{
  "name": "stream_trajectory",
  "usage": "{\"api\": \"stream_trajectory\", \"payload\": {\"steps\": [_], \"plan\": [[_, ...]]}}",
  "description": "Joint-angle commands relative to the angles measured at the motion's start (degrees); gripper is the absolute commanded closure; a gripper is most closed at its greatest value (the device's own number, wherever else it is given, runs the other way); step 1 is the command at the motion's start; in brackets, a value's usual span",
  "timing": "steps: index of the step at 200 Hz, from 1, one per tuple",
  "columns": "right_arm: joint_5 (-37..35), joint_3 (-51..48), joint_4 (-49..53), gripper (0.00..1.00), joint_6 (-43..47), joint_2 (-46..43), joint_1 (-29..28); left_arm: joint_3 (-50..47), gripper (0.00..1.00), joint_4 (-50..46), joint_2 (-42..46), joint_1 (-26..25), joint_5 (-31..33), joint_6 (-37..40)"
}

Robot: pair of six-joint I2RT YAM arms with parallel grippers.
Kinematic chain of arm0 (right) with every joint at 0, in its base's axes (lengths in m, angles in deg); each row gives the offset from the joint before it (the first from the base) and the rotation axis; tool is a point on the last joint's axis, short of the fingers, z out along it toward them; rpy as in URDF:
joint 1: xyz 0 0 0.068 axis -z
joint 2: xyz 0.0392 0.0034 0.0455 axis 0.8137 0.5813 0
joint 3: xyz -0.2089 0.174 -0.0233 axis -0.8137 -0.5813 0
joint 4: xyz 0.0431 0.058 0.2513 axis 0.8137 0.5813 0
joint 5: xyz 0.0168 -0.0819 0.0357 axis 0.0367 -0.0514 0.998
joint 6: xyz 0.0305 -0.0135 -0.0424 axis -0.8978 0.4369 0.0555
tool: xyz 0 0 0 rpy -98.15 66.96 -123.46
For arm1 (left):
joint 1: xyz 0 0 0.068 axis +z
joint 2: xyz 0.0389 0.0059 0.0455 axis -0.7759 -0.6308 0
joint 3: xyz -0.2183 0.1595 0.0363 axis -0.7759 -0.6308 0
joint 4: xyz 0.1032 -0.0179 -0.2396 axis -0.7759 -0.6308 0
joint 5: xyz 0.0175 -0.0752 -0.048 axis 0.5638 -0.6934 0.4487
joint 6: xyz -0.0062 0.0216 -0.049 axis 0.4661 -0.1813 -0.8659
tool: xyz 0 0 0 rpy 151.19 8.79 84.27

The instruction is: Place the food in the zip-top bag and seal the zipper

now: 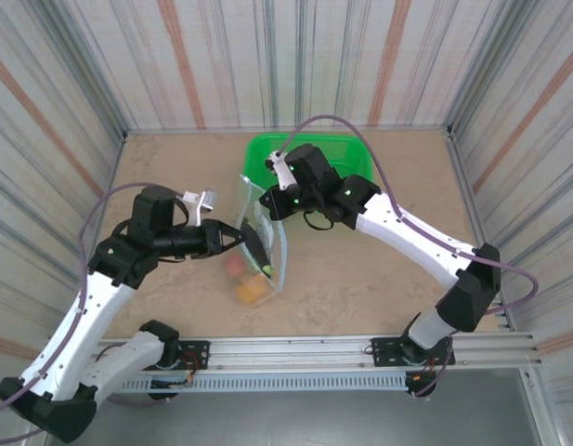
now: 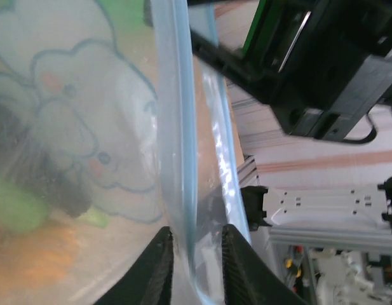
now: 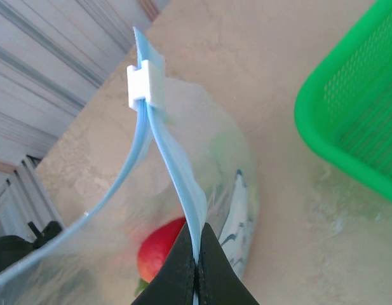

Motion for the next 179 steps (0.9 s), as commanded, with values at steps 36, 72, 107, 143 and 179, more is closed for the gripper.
{"api": "stream_trajectory", "payload": {"steps": [36, 72, 107, 143, 179], "plan": [[0.8, 6.0, 3.3, 1.00, 19.1, -4.2, 0.8, 5.9, 0.49, 7.1, 4.5, -0.7, 2.0, 2.4], [10.8, -0.4, -2.3, 1.00, 35.0, -8.6, 2.4, 8.0, 0.51, 1.8, 6.5, -0.6, 11.0, 9.9], [23.3, -2.4, -2.7, 1.00, 34.9, -9.7, 8.9, 4.0, 0.52, 1.8, 9.2, -0.8, 16.4, 17.6], [28.0, -8.5, -6.4, 1.00, 35.2, -11.2, 9.4, -7.5, 0.49, 11.3, 13.6, -4.9, 21.3, 26.0], [35.9, -11.6, -7.1, 1.00, 35.2, -10.5, 9.4, -11.5, 0.45, 13.6, 16.1, -8.3, 19.6, 39.8]]}}
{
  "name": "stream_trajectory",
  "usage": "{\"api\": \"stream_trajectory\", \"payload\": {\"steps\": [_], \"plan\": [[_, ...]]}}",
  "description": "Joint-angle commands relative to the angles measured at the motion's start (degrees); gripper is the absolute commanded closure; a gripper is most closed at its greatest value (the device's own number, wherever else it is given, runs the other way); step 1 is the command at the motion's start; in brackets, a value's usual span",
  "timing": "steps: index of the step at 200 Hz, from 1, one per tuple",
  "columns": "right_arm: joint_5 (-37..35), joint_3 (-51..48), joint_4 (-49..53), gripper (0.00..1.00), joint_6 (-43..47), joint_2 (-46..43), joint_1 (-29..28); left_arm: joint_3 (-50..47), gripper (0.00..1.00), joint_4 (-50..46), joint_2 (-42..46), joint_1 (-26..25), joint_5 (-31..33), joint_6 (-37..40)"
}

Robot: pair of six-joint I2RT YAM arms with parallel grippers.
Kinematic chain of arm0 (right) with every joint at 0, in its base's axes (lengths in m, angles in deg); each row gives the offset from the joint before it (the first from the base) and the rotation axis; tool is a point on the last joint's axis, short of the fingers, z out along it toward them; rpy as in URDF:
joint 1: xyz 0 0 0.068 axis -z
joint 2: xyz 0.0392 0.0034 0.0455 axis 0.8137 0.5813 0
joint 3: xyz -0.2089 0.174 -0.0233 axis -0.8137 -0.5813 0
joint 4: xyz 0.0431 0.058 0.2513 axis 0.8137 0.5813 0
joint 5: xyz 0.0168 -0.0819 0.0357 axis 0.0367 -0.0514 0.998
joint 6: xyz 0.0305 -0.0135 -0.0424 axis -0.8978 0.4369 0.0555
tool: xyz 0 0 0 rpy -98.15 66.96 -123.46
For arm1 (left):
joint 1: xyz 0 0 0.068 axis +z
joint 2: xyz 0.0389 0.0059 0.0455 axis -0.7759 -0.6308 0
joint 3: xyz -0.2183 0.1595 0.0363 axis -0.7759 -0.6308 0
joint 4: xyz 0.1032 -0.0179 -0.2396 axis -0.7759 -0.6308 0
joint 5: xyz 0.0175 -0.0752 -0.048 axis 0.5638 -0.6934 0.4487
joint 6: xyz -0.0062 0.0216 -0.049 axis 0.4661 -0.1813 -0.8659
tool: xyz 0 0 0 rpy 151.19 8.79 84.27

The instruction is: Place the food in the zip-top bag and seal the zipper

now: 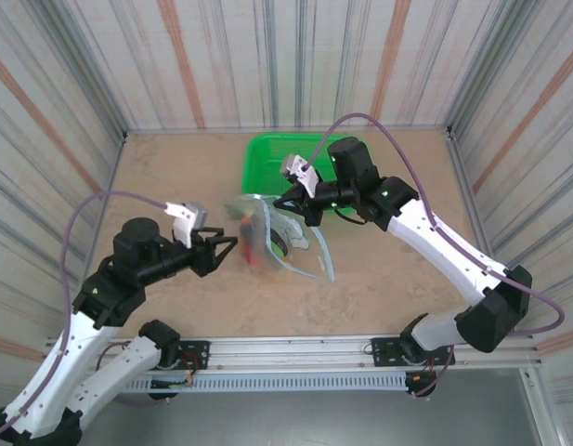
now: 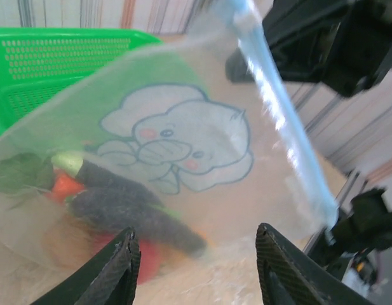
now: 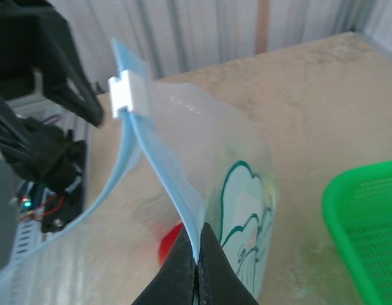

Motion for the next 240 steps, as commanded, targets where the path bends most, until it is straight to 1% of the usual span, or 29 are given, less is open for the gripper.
{"api": "stream_trajectory", "payload": {"steps": [1, 9, 15, 30, 53, 89, 113, 123, 146, 153, 175, 189, 198, 230, 240], "plan": [[8.1, -1.9, -2.7, 1.00, 1.3, -1.1, -0.2, -1.2, 0.45, 4.8, 1.7, -1.0, -0.9, 13.4], [8.8, -2.7, -3.5, 1.00, 1.2, -1.3, -0.2, -1.8, 0.45, 5.5, 1.7, -1.0, -2.6, 15.8], [9.5, -3.3, -3.9, 1.00, 1.1, -1.3, -0.1, -2.2, 0.45, 6.1, 1.6, -1.1, -2.7, 16.9], [11.6, -4.1, -4.1, 1.00, 1.1, -1.3, 0.0, -1.9, 0.46, 6.8, 0.5, -1.1, -0.4, 17.8], [14.6, -5.0, -4.1, 1.00, 1.0, -1.4, -0.1, -0.3, 0.45, 7.2, -0.5, -1.0, 3.2, 21.9], [17.6, -7.4, -7.5, 1.00, -1.4, -2.7, -0.3, 1.4, 0.43, 8.7, -2.4, -1.1, 0.3, 30.5], [19.2, -8.3, -9.2, 1.00, -2.6, -3.1, -0.7, 3.0, 0.45, 9.4, -5.1, -1.1, 1.7, 33.0], [19.4, -8.3, -9.1, 1.00, -2.7, -3.2, -1.0, 3.4, 0.48, 10.1, -5.8, -1.1, 0.7, 33.3], [18.8, -7.8, -7.1, 1.00, -1.6, -3.3, -1.2, 4.4, 0.57, 9.8, -6.7, -1.1, -7.4, 35.2], [18.9, -7.8, -6.7, 1.00, -1.4, -3.3, -1.2, 4.7, 0.58, 9.8, -7.1, -1.1, -8.5, 35.3], [18.8, -7.4, -6.0, 1.00, -1.2, -3.2, -1.2, 5.4, 0.65, 8.9, -8.1, -1.1, -11.0, 36.5], [18.9, -7.2, -5.9, 1.00, -1.3, -3.2, -1.1, 5.9, 0.73, 8.4, -8.4, -1.1, -13.0, 37.2], [18.8, -7.1, -5.9, 1.00, -1.3, -3.2, -1.1, 6.1, 0.80, 8.2, -8.5, -1.1, -14.1, 37.2], [17.7, -6.1, -4.3, 1.00, -1.5, -2.4, -0.6, 6.1, 1.00, 8.4, -7.8, -1.1, -17.5, 37.4], [17.0, -5.7, -4.0, 1.00, -2.3, -2.2, -0.3, 6.0, 1.00, 8.4, -7.5, -1.1, -17.9, 37.4]]}}
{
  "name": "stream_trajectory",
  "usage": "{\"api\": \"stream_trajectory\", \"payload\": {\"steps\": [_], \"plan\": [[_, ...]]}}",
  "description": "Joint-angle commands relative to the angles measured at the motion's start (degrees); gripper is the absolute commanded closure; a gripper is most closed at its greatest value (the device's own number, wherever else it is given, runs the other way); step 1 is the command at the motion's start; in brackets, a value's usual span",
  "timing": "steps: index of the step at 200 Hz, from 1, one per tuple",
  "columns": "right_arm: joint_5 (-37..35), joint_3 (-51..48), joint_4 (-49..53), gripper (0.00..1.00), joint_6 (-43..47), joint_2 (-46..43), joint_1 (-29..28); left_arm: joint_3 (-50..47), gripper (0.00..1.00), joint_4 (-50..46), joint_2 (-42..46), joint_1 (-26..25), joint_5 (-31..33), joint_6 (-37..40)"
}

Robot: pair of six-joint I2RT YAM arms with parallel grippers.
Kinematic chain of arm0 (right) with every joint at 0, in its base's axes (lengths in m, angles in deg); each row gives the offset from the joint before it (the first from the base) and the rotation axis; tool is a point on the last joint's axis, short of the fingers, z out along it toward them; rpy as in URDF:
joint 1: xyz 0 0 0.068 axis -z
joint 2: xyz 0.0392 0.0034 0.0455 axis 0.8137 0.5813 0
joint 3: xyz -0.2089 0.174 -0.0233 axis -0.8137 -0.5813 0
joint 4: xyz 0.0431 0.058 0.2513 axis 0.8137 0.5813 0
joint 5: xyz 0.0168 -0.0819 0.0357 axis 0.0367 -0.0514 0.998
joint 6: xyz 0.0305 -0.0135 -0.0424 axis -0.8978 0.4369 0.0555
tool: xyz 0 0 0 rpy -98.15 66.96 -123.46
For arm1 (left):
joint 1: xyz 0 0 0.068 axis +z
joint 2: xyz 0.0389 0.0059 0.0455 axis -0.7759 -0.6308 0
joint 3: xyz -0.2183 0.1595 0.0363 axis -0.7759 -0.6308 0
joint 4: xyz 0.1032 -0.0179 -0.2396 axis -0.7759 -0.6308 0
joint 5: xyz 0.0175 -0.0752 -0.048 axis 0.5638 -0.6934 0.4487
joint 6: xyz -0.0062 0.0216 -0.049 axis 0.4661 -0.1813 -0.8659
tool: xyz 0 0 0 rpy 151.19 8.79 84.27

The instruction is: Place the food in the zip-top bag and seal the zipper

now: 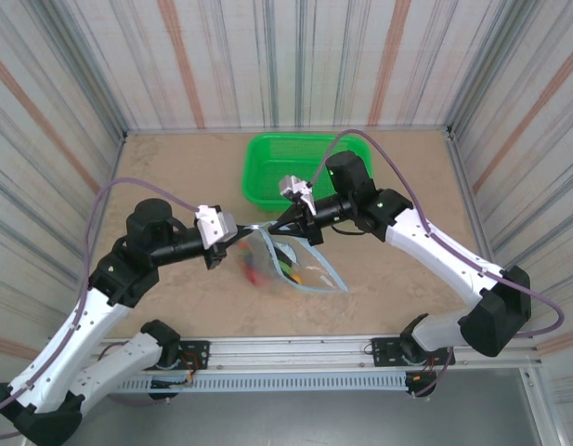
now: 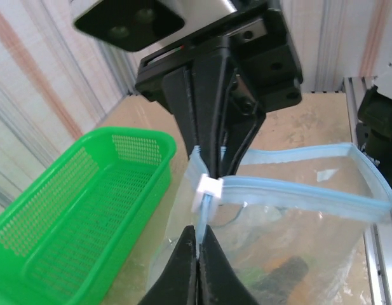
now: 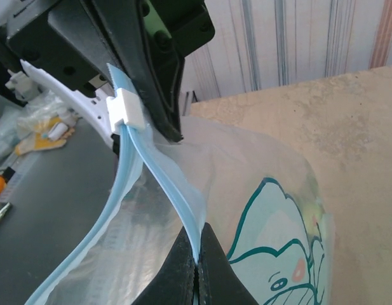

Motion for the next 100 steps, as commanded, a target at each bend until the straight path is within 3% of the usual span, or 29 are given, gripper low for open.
{"api": "stream_trajectory", "payload": {"steps": [1, 22, 41, 54, 100], "plan": [[-0.1, 2.2, 2.1, 1.00, -0.8, -0.5, 0.5, 1.5, 1.00, 0.2, 1.1, -0.3, -4.5, 0.9], [-2.9, 3.2, 2.9, 1.00, -2.3, -1.0, 1.6, 0.5, 1.00, 0.6, 2.0, -0.3, -4.7, 0.8], [-8.1, 3.8, 3.7, 0.72, -1.6, -3.1, 1.9, 0.1, 1.00, 0.0, 2.4, -0.3, -3.0, 0.8], [-10.1, 5.1, 5.9, 0.63, 0.9, -4.5, 2.0, 0.3, 1.00, 0.2, 2.6, -0.4, -1.3, 0.0], [-7.3, 15.8, 16.1, 0.63, 7.5, -3.2, 0.8, 3.8, 1.00, -2.4, -0.5, -0.3, -3.5, -1.8]]}}
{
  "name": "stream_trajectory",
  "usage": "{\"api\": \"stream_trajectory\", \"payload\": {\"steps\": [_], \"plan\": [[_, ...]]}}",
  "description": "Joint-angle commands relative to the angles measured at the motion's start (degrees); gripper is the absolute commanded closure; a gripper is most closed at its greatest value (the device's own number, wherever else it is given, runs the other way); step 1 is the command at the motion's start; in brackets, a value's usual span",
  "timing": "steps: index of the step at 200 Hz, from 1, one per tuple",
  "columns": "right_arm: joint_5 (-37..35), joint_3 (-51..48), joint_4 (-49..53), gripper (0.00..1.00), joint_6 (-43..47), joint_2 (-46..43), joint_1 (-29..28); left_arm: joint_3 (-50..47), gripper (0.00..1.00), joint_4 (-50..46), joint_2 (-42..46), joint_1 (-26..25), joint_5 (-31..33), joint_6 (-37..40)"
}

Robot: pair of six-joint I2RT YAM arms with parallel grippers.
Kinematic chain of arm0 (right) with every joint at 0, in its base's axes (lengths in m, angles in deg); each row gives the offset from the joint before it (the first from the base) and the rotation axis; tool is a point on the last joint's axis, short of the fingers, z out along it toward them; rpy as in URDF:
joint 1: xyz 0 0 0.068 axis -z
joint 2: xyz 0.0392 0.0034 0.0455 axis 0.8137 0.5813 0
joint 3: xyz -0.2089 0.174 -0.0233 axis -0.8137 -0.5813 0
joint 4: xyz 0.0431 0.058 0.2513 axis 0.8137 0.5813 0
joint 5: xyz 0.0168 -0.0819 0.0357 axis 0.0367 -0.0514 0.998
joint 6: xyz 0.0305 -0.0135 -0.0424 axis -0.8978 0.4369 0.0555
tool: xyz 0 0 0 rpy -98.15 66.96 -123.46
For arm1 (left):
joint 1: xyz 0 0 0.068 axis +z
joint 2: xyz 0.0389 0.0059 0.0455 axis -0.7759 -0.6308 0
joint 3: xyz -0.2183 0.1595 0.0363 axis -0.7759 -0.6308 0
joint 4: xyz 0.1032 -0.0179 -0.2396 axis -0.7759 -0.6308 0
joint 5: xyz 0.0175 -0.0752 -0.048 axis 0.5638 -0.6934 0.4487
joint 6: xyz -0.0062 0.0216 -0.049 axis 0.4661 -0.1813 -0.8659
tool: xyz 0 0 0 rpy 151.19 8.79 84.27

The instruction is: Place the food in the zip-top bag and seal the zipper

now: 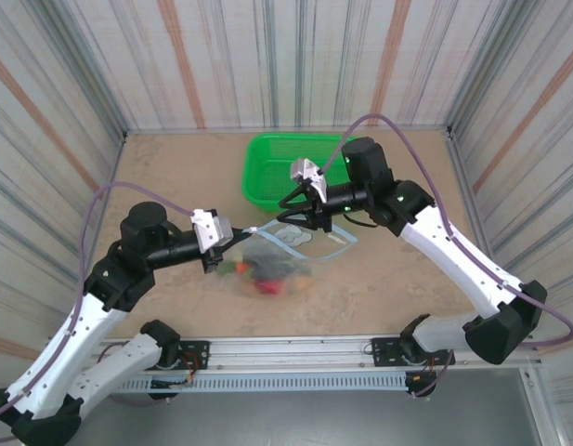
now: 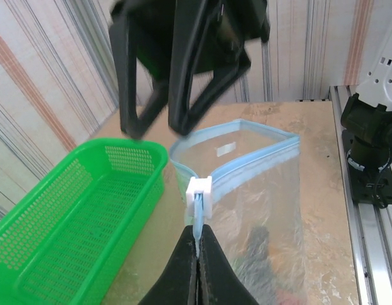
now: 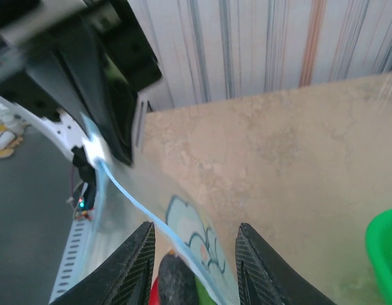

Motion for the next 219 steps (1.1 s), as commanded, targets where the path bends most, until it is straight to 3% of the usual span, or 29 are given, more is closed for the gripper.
{"api": "stream_trajectory", "payload": {"steps": [1, 53, 112, 196, 219], "plan": [[1.0, 6.1, 7.0, 0.63, 4.5, -0.3, -1.2, 3.3, 1.00, -1.6, -1.7, -0.3, -2.1, -1.3], [1.1, 13.0, 12.7, 0.62, 7.5, 5.7, -6.6, 3.3, 1.00, -2.1, -1.6, -0.3, -2.6, -1.8], [0.8, 11.6, 11.0, 0.62, 7.6, 7.8, -9.4, 4.5, 1.00, -4.8, -2.0, -0.3, -2.7, -1.8], [-2.7, 9.0, 9.0, 0.77, 8.9, 7.5, -10.8, 5.8, 1.00, -5.6, -2.5, -0.3, -3.7, -2.8], [-3.0, 8.3, 7.9, 0.85, 8.9, 7.4, -10.6, 5.9, 1.00, -5.7, -2.9, -0.3, -4.3, -3.0]]}}
